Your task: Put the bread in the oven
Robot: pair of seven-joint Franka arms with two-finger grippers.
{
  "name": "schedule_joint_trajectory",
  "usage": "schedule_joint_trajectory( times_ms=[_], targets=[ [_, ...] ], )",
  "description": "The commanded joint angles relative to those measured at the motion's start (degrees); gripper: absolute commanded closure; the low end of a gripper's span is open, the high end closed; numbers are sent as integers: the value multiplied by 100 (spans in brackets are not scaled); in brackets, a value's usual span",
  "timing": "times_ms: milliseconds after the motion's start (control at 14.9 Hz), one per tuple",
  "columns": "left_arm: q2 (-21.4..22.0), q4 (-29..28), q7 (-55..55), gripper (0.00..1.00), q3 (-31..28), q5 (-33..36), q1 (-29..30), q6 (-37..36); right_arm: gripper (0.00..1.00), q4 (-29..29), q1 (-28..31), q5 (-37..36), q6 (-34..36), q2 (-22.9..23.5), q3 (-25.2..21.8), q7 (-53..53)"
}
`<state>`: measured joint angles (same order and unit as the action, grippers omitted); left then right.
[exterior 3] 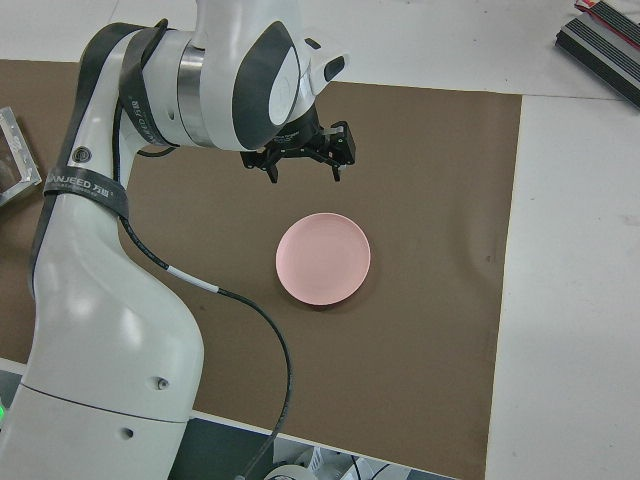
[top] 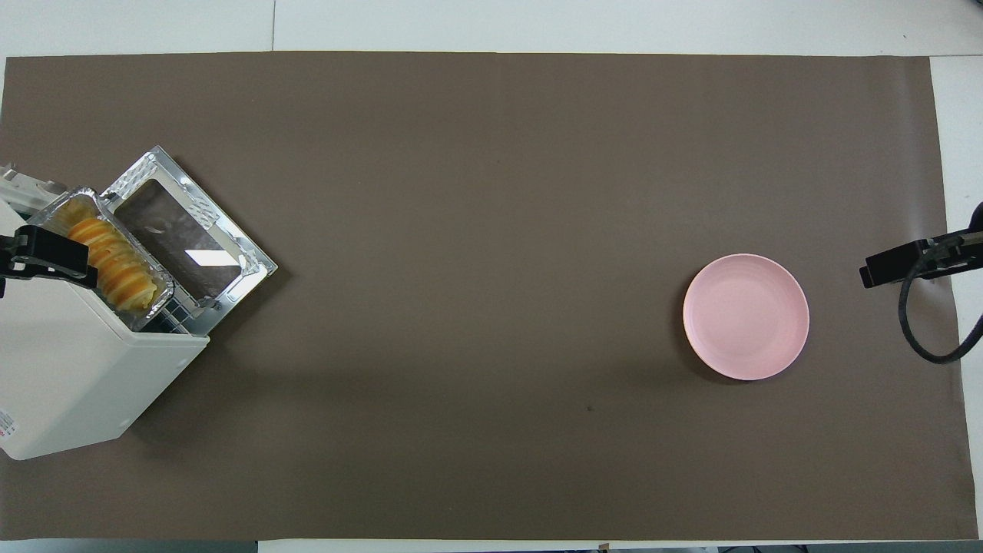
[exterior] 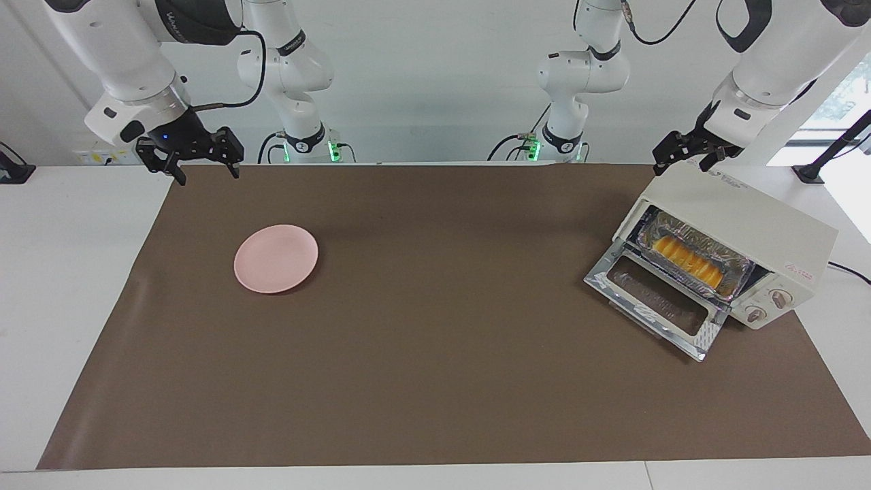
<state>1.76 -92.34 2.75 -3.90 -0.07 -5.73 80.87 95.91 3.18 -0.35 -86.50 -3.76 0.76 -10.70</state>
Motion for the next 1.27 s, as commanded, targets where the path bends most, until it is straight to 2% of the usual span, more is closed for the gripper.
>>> schedule_joint_trajectory(
  times_ms=[0,403,1208],
  targets=[
    [228,-312,-55,0,-58,-150,-86,167,0,86,33,0,-16,-81,21,-72],
    [184,-223,-55,0,-50,-168,-113,61,0,86,33,0,-16,-81,21,-72],
    [167,-232,-55,0,-15,-160,-174,298,0,86,33,0,-16,-81,12,-72]
  ],
)
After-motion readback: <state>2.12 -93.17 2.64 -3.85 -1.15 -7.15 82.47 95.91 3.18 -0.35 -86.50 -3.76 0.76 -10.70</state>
